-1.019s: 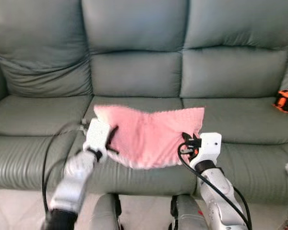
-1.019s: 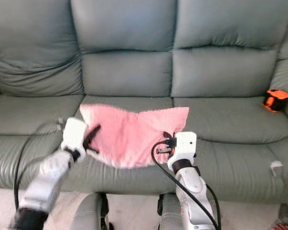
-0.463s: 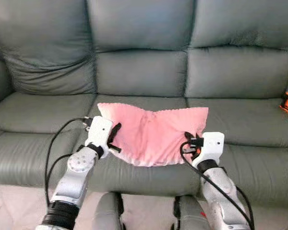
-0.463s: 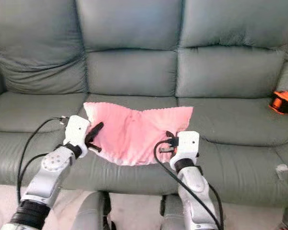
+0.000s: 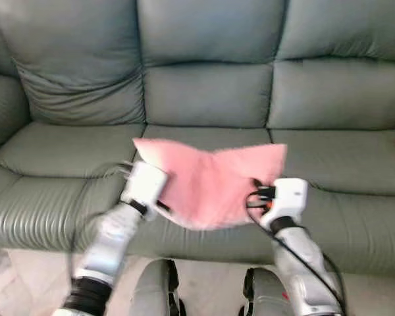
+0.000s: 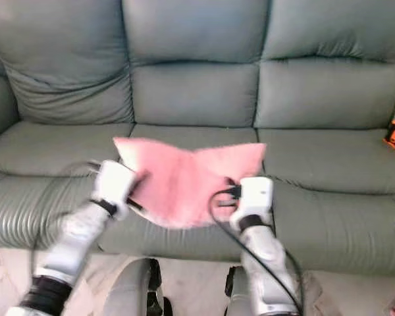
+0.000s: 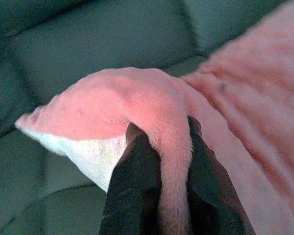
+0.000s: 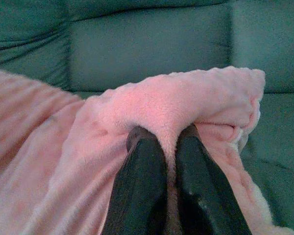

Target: Move the pillow to the sofa

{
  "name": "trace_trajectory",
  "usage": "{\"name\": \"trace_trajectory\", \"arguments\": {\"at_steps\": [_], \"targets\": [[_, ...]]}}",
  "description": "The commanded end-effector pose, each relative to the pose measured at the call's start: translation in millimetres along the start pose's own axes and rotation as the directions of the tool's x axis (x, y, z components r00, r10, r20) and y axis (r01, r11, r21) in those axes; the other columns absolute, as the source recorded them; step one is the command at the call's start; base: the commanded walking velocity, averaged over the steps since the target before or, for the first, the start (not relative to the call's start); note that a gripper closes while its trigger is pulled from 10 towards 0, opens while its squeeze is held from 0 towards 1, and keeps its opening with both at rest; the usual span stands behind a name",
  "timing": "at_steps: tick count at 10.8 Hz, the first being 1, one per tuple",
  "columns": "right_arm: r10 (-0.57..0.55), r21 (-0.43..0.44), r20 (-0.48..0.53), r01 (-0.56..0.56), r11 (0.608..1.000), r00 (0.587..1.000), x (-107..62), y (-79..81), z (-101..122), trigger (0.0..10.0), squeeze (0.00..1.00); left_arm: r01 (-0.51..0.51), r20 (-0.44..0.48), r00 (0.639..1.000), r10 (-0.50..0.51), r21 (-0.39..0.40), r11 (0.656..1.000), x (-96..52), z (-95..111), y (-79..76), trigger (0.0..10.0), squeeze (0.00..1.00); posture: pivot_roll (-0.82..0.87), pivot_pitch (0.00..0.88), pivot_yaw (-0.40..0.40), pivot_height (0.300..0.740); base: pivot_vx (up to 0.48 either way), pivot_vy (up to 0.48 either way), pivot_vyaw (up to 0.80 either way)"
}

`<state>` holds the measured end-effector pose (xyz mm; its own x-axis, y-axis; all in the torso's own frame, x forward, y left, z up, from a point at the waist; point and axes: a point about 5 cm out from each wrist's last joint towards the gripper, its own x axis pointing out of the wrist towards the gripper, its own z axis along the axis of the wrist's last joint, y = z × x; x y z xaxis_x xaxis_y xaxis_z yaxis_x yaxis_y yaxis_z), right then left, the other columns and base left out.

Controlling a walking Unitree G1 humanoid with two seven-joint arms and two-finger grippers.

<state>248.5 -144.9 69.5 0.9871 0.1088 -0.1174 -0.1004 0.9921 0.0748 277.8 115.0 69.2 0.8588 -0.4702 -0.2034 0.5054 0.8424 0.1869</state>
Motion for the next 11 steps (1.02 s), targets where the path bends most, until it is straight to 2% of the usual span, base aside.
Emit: {"name": "trace_trajectory", "arguments": {"at_steps": [1,4,5,6,7,8,9,11], "targets": [[0.01,0.004,0.018,-0.01,1.0,1.0,0.2,5.9,4,10.0,0.0,0.014,0.015,1.0,-0.014,0.044,0.999,2.3,5,2.6,10.0,0.0,-0.01,0.006,0.065,0.635,0.0,0.0,0.0],[-0.052,0.008,-0.029,0.052,0.999,0.998,-4.8,-1.1,-2,10.0,0.0,0.006,-0.016,1.0,-0.005,0.064,0.998,7.5,-3,2.6,10.0,0.0,-0.02,0.04,0.068,0.635,0.0,0.0,0.0],[-0.064,0.014,-0.03,0.064,0.998,0.997,-6.2,-4.1,1,10.0,0.0,-0.009,-0.037,0.999,0.012,0.085,0.996,7.2,-9,5.5,10.0,0.0,-0.03,0.084,0.076,0.635,0.0,0.0,0.0],[-0.086,0.022,-0.04,0.087,0.996,0.995,-5.8,-10.9,4,10.0,0.0,-0.073,-0.077,0.994,0.08,0.082,0.994,5.2,-14,20.4,10.0,0.0,-0.03,0.147,0.085,0.635,0.0,0.0,0.0],[-0.086,0.011,-0.037,0.086,0.996,0.996,-5.0,-12.7,7,10.0,0.0,-0.125,-0.097,0.986,0.138,0.127,0.984,3.1,-17,32.3,10.0,0.0,-0.03,0.174,0.086,0.635,0.0,0.0,0.0],[-0.073,0.016,-0.059,0.075,0.997,0.996,10.1,-17.6,13,10.0,0.0,-0.21,-0.129,0.966,0.224,0.116,0.971,10.3,-15,58.8,10.0,0.0,-0.03,0.217,0.073,0.635,0.0,0.0,0.0],[-0.07,0.023,-0.066,0.071,0.997,0.995,19.7,-19.4,18,10.0,0.0,-0.241,-0.138,0.957,0.254,0.1,0.965,16.7,-11,69.1,10.0,0.0,-0.02,0.231,0.07,0.635,0.0,0.0,0.0],[-0.042,-0.008,-0.038,0.042,0.999,0.998,45.5,-18.4,38,10.0,0.0,-0.289,-0.136,0.943,0.303,0.115,0.95,30.2,0,80.2,10.0,0.0,-0.03,0.262,0.053,0.635,0.0,0.0,0.0]]}}
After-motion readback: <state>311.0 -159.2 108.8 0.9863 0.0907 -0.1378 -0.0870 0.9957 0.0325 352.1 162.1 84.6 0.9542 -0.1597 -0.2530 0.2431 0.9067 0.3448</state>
